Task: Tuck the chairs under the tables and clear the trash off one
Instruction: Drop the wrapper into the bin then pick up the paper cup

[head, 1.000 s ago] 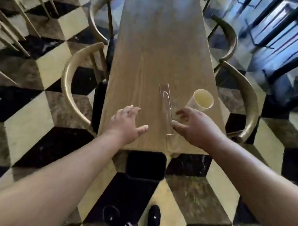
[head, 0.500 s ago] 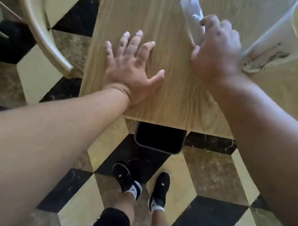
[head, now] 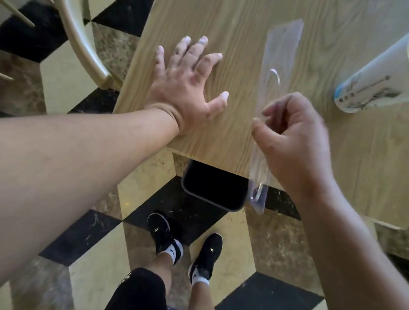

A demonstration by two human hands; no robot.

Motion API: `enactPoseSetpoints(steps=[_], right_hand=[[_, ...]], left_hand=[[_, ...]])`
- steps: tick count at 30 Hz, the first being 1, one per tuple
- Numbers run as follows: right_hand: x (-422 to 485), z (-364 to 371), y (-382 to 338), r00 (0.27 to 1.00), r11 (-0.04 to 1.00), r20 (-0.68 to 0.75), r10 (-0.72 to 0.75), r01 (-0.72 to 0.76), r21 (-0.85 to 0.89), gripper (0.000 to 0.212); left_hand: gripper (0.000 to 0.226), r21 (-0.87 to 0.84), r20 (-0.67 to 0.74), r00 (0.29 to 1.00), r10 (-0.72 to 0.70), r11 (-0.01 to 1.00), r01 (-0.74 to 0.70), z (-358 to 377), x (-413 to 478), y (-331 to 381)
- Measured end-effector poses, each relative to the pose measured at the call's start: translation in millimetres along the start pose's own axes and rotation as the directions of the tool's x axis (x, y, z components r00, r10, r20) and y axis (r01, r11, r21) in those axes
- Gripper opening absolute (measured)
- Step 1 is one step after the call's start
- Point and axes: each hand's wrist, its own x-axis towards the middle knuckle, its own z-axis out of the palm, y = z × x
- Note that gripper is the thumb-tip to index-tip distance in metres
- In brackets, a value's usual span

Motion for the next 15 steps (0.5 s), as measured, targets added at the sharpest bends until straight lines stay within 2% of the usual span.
enactPoseSetpoints(steps=[7,10,15], right_hand=[[-65,24,23,0.986,0.997,0.163,-0.016,0.027,-0.069,0.013],[-82,41,41,0.971,0.989,0.227,-0.072,0.1,-0.113,0.007],[-84,73,96,0.959,0.91,0.284,-0.008,0.125,-0.396,0.005]], left_hand=[[0.078,-0.006,-0.004,1.0,-0.003,1.0,0.003,-1,-1,0],[0.077,-0.018,-0.01,1.0,-0.006,1.0,0.005,-1,-1,-1],[0.077,-0.033,-0.003,1.0,0.01,0.999,-0.01,-2,-2,0]])
